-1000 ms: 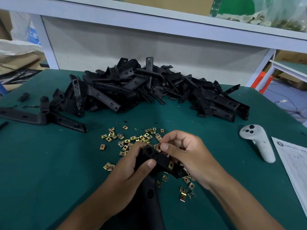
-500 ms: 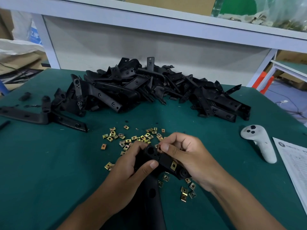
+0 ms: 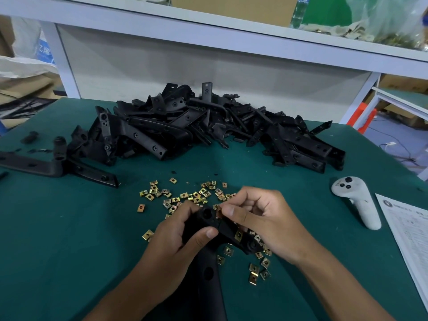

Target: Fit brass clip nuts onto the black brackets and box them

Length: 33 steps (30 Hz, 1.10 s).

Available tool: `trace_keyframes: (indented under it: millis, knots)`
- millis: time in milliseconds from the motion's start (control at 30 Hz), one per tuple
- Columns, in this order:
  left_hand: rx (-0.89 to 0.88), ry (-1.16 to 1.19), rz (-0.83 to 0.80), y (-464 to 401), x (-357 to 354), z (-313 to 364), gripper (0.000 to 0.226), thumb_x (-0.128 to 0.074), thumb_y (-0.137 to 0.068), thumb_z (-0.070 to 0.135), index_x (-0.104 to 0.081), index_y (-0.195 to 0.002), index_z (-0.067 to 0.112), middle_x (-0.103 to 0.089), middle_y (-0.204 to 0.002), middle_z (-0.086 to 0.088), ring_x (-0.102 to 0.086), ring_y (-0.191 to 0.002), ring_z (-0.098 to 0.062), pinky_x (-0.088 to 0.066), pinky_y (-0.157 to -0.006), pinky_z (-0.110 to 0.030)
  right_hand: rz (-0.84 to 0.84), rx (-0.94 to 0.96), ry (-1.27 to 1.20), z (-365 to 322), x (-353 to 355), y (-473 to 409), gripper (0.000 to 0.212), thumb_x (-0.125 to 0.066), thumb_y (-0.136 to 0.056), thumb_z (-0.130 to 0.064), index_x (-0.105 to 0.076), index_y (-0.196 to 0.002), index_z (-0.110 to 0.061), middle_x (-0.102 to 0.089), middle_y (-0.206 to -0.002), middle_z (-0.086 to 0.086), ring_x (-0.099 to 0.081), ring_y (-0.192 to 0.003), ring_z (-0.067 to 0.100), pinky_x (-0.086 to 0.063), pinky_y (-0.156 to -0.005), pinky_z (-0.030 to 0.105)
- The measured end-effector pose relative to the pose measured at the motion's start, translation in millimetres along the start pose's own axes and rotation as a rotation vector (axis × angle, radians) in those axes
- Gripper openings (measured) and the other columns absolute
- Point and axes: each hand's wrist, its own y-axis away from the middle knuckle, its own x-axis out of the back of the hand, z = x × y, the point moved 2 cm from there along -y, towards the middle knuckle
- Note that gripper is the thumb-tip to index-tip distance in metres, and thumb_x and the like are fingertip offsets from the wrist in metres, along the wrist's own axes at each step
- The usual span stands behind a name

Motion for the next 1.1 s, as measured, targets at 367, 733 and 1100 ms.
trace_keyframes:
  millis: [367, 733, 1100]
  knots:
    - [-0.038, -0.069, 0.060, -1, 3, -3, 0.028, -0.058, -0.081, 0.065, -0.058, -0.092, 0.039, -0.066, -0.083, 0.002, -0.060, -0.070, -0.015, -0.046, -0.059, -0.026, -0.086, -0.112, -0.030, 5, -2, 1, 0.010, -0.073, -0.092, -0.030, -0.077, -0.095, -0.022, -0.074, -0.087, -0.008, -0.067, -0.077, 0.004, -0.051, -0.065, 0.015]
    - [-0.097, -0.001, 0.143, -2, 7, 4, 0.022, -0.058, -0.085, 0.056, -0.061, -0.106, 0.050, -0.068, -0.101, 0.014, -0.066, -0.096, -0.007, -0.051, -0.080, -0.019, -0.046, -0.087, 0.447, -16, 14, 5, 0.034, -0.087, -0.079, -0.036, -0.066, -0.105, -0.042, -0.072, -0.101, -0.019, -0.068, -0.083, 0.002, -0.054, -0.073, 0.019]
    - [-0.348, -0.106, -0.131, 8, -88, 88, 0.019, -0.052, -0.091, 0.058, -0.054, -0.109, 0.056, -0.063, -0.107, 0.030, -0.062, -0.098, 0.008, -0.046, -0.073, -0.008, 0.500, 0.094, 0.570, -80, 69, 162, 0.022, -0.082, -0.084, -0.028, -0.071, -0.102, -0.034, -0.075, -0.093, -0.012, -0.070, -0.083, 0.013, -0.057, -0.075, 0.039]
